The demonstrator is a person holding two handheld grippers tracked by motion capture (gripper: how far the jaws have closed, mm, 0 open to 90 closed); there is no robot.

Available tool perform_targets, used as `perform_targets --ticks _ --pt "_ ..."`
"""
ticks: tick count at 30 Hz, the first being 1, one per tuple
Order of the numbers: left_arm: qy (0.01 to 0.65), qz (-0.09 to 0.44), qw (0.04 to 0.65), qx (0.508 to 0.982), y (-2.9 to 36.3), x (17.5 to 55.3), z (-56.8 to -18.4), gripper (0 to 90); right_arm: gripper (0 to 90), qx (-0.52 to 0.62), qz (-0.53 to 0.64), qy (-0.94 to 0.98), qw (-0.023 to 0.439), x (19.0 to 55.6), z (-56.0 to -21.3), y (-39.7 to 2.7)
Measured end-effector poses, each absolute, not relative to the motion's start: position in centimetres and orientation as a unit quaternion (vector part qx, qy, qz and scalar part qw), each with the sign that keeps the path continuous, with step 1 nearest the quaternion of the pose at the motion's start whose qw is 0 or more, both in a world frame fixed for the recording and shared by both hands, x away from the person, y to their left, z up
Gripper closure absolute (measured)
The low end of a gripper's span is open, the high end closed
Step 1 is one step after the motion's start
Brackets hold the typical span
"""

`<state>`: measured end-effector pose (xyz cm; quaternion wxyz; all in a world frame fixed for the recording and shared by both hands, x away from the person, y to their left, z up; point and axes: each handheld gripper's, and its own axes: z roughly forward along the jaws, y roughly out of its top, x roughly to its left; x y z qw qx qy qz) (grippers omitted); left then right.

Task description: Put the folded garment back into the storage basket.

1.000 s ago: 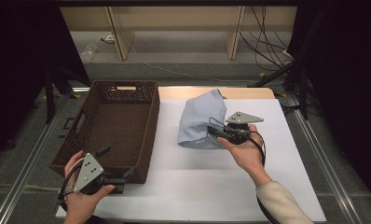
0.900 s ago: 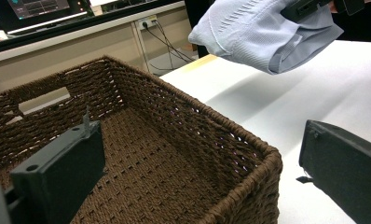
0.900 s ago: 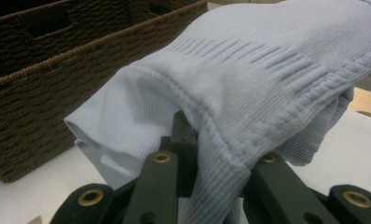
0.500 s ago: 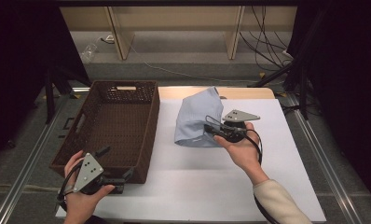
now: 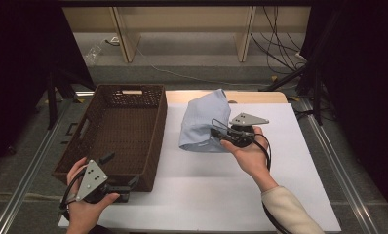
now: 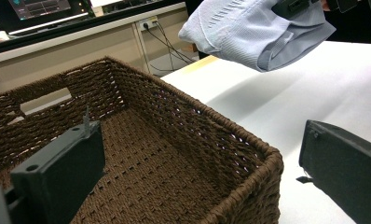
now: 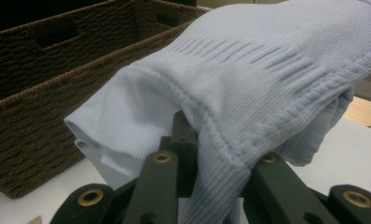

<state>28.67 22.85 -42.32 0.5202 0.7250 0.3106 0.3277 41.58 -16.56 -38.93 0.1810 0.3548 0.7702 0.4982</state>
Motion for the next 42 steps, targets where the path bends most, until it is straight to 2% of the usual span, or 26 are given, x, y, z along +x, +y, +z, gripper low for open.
perform_targets --ticks 42 --pt "0.31 0.329 0.52 0.725 22.8 28.6 -42.3 0.0 78.9 0.346 0.508 0.769 0.178 41.8 -38.1 -15.1"
